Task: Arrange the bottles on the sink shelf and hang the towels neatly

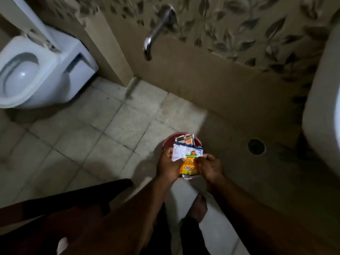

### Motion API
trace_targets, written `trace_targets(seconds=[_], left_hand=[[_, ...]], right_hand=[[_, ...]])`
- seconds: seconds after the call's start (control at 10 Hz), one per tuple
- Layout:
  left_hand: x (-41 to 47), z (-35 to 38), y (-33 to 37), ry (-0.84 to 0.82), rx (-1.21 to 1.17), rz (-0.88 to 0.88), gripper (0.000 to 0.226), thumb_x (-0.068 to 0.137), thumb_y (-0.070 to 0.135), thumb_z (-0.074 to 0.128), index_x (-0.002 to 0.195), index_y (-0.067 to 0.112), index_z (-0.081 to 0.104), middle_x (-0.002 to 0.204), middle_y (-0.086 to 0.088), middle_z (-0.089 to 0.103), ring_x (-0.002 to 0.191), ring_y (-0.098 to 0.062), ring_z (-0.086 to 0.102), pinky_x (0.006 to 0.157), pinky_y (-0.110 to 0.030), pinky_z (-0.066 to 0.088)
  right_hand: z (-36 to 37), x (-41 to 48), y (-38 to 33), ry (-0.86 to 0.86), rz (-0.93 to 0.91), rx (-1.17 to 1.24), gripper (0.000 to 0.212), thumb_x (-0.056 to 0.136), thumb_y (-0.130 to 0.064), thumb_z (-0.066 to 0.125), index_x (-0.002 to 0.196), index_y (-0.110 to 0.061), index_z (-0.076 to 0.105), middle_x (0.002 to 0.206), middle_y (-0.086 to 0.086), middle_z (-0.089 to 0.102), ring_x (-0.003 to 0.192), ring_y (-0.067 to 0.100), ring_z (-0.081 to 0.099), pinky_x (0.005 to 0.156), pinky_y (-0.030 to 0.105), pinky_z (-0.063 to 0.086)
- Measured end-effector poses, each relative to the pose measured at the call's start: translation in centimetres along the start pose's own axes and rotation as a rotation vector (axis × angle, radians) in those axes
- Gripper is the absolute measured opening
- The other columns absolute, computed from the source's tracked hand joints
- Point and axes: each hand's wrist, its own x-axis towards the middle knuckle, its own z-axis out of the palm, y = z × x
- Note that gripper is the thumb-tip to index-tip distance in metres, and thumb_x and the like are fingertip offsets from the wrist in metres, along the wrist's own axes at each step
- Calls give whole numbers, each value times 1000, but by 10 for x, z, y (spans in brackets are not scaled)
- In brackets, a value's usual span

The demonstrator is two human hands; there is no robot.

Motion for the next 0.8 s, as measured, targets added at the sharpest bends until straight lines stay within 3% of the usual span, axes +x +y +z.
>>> trace_targets(seconds=[0.1,0.2,0.3,0.4,0.5,0.6,0.7,0.8], left_hand=[[27,11,-42,17,18,-24,37,84,-2,75,118,9,64,113,-10,72,104,-30,70,94,-43,57],[54,22,-76,24,14,-58,40,83,-3,75,120,4,64,115,-16,73,105,-35,71,95,-53,56],[83,34,-109,14,33,-70,47,79,1,78,124,1,64,117,-19,72,109,-37,70,97,-56,55],[105,41,-136,-3,61,-51,44,81,-3,74,122,12,65,114,-10,74,105,-33,71,95,-45,57],[119,43,-155,-30,83,-35,59,80,-4,74,130,22,58,123,-5,69,107,-25,69,93,-39,57],[128,42,-176,-50,115,15,56,80,-10,69,129,12,56,131,-20,65,115,-36,67,98,-49,55],[128,46,-190,-91,102,13,65,83,-7,68,144,2,45,137,-25,59,123,-41,62,104,-55,51],[123,56,-204,-103,-67,50,68,80,-19,62,143,1,43,138,-22,57,122,-36,62,107,-55,48]], right_hand=[[9,32,35,9,23,20,4,83,-3,68,82,-6,67,82,16,68,74,27,63,76,45,58],[19,65,63,17,46,32,6,85,-4,66,90,-2,68,81,12,67,72,23,61,68,31,52],[28,95,85,-40,70,80,8,88,1,61,88,-4,67,86,18,67,80,26,62,78,42,54],[32,120,104,-59,84,126,15,88,8,59,94,-2,70,81,16,70,68,19,67,65,29,57],[35,141,122,-27,125,220,27,90,15,54,111,0,61,60,-1,71,47,2,65,46,16,50],[36,155,137,1,141,241,33,88,20,55,118,7,59,69,2,68,65,13,64,62,18,54],[35,159,149,19,146,270,20,88,20,56,97,3,62,84,7,61,76,15,57,61,11,53],[36,161,156,-5,121,297,24,89,21,54,90,-3,58,86,13,66,79,20,59,69,15,54]])
